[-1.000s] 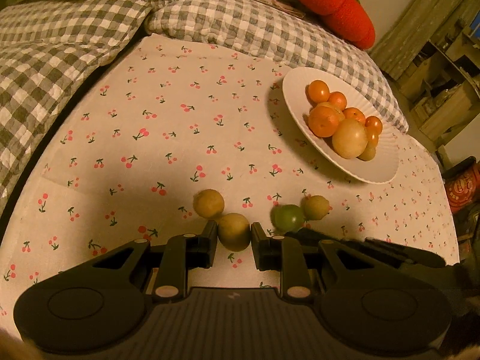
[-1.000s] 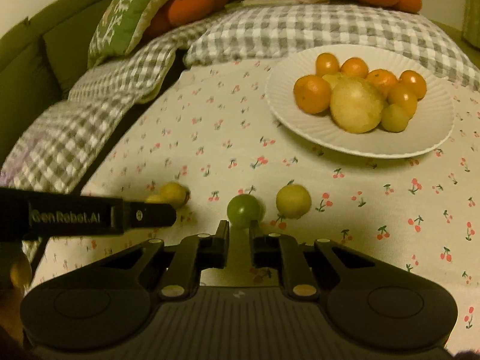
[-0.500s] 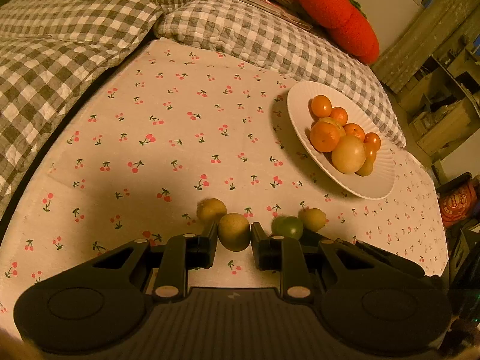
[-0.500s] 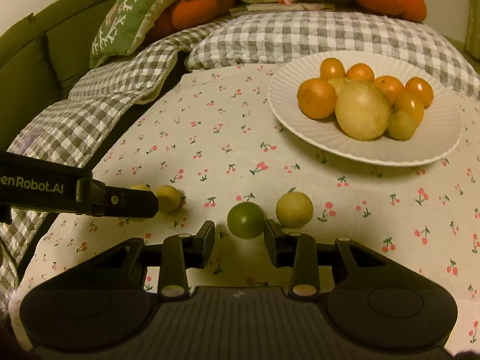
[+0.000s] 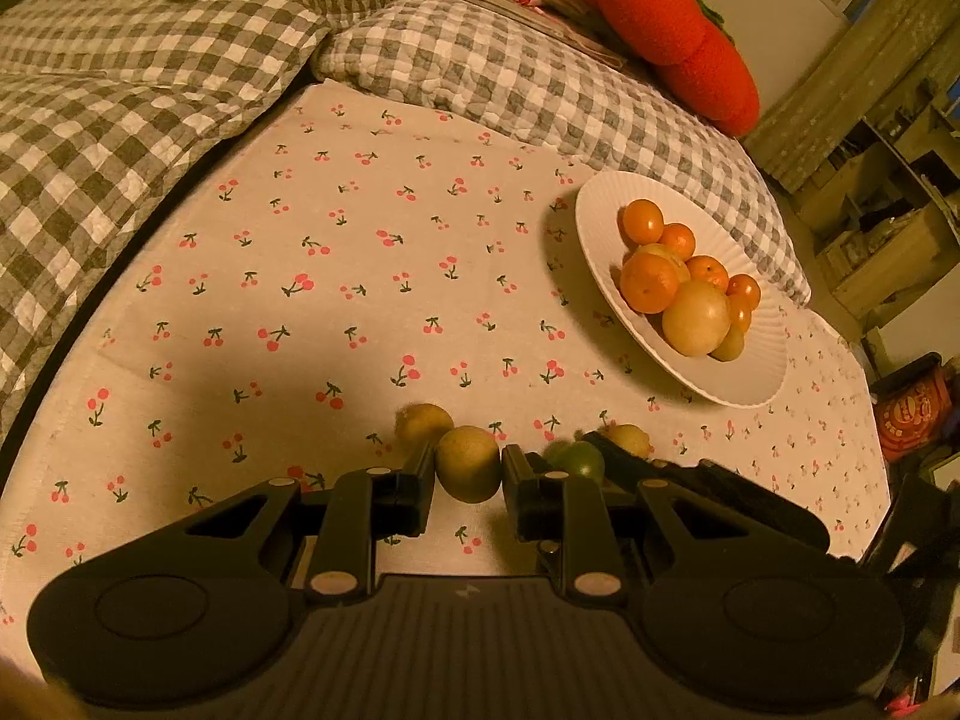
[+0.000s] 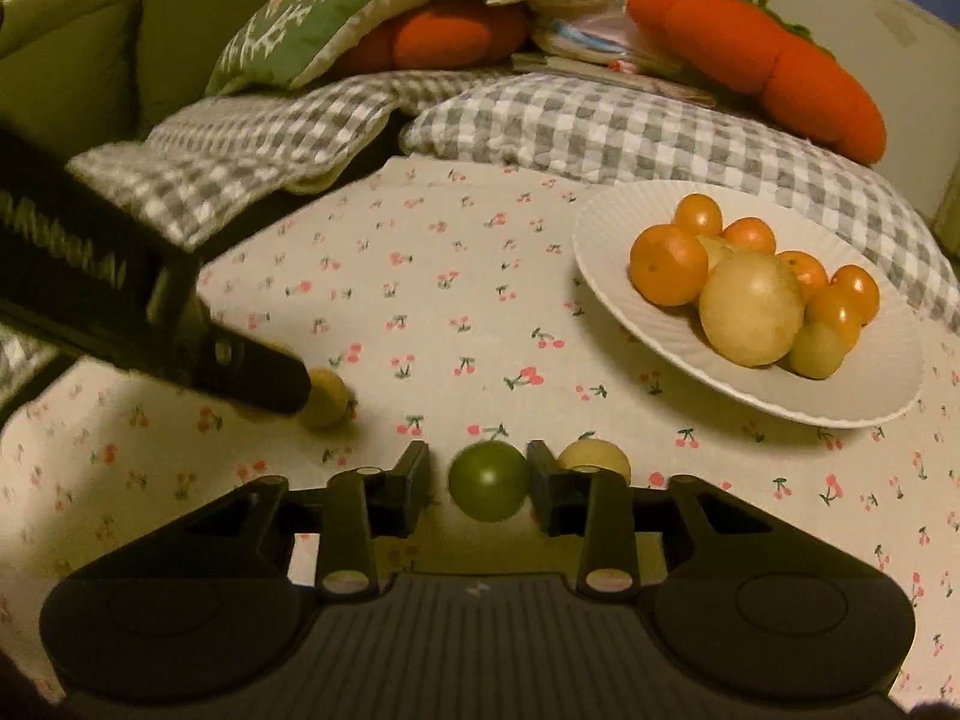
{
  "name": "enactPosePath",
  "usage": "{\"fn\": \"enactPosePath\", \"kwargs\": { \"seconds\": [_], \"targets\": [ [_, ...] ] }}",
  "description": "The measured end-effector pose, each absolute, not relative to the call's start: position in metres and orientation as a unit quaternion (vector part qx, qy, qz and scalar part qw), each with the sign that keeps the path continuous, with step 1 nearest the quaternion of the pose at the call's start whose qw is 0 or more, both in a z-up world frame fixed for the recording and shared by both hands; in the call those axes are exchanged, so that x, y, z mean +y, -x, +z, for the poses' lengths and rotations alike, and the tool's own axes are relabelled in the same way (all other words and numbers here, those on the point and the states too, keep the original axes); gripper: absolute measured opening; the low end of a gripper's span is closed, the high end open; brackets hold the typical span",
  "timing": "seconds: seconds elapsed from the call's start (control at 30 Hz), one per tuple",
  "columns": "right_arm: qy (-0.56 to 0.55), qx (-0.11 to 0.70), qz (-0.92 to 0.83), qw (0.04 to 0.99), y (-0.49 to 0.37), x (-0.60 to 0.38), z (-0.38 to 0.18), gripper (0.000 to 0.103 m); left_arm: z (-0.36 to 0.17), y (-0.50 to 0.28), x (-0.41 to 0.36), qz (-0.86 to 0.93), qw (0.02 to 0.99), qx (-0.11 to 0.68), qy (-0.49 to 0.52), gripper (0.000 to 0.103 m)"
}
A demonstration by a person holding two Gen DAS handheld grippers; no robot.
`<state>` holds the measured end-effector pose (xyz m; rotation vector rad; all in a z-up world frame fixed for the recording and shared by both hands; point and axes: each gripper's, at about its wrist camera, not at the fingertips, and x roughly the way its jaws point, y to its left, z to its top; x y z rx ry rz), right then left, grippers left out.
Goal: Organize fruits
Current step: 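Grasp the green lime with the right tool, then carry the yellow-green fruit and green lime over the white plate and lower them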
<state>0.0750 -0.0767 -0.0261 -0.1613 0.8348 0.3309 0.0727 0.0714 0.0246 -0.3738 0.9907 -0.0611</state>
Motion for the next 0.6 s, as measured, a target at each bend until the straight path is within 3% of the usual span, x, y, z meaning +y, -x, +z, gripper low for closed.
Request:
{"fn": "enactPosePath", "kwargs": {
  "seconds": [0.6],
  "targets": [
    [0.028,0.383,0.173,0.907,-0.070,-0.088,0.018,0.024,0.039,-0.072,0.066,-0.040,0.876,0.447,0.178,0.012]
  ]
}}
